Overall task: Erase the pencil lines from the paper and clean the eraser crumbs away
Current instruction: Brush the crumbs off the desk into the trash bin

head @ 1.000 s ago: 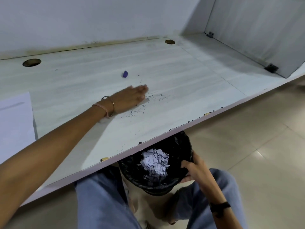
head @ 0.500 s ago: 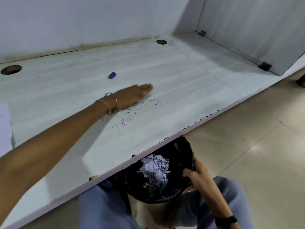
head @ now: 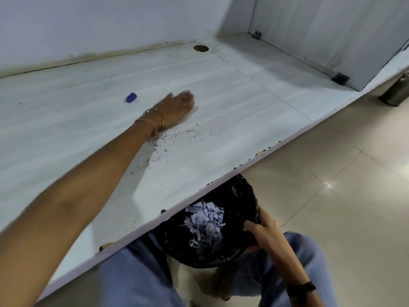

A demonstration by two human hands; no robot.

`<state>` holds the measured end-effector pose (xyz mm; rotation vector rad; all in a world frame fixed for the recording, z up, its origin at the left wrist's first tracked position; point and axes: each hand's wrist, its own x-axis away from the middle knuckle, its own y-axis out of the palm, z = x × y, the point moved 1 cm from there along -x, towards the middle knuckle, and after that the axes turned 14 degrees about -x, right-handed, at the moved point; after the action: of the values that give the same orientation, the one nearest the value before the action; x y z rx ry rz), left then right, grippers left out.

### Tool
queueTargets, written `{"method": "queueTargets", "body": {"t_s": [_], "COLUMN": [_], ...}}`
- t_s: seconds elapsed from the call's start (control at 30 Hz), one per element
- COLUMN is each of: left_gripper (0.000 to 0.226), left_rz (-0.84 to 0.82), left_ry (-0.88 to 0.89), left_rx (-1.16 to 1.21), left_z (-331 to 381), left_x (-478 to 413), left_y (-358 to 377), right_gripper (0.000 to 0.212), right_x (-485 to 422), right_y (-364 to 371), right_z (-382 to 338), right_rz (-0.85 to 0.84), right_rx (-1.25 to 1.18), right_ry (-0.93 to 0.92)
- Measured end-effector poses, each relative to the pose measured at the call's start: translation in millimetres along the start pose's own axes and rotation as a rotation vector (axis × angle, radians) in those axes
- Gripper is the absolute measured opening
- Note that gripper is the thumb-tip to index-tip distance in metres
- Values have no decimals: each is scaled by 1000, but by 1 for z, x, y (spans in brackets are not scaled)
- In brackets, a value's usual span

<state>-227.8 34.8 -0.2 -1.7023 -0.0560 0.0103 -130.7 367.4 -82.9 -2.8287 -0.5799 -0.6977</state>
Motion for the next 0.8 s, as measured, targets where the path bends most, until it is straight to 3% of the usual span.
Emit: {"method": "queueTargets", "body": {"t_s": [0.1, 0.13, 0.2, 0.27, 0.43, 0.47, 0.6, 0.73, 0.8], "left_gripper": [53, 56, 68, 60, 63, 57, 53, 54, 52], "left_rz": [-94, -85, 14, 12, -131, -119, 45, -56, 18], "left_ry": [243, 241, 27, -28, 381, 382, 66, 343, 396], "left_rx": [83, 138, 201, 78, 207, 219, 4, 129, 167], "left_z": [26, 26, 4, -12, 26, 25, -4, 35, 31], "left_x": [1, 4, -5, -13, 6, 8, -6, 13, 16], "left_y": [-1, -5, -7, 0, -3, -5, 2, -1, -4], "right_gripper": [33, 33, 31, 31, 32, 32, 27, 25, 25], "right_x": [1, 0, 0, 0, -1, -1, 0, 0, 0], "right_y": [-4, -5, -7, -9, -12, -12, -10, -7, -6], "right_z": [-1, -1, -1, 1, 3, 3, 1, 0, 0], "right_rz": [8, 11, 11, 24, 48, 49, 42, 25, 22], "right_rx": [-18, -22, -11, -6, -24, -21, 22, 13, 13], "right_ry": [1, 3, 1, 2, 32, 32, 12, 10, 10]}}
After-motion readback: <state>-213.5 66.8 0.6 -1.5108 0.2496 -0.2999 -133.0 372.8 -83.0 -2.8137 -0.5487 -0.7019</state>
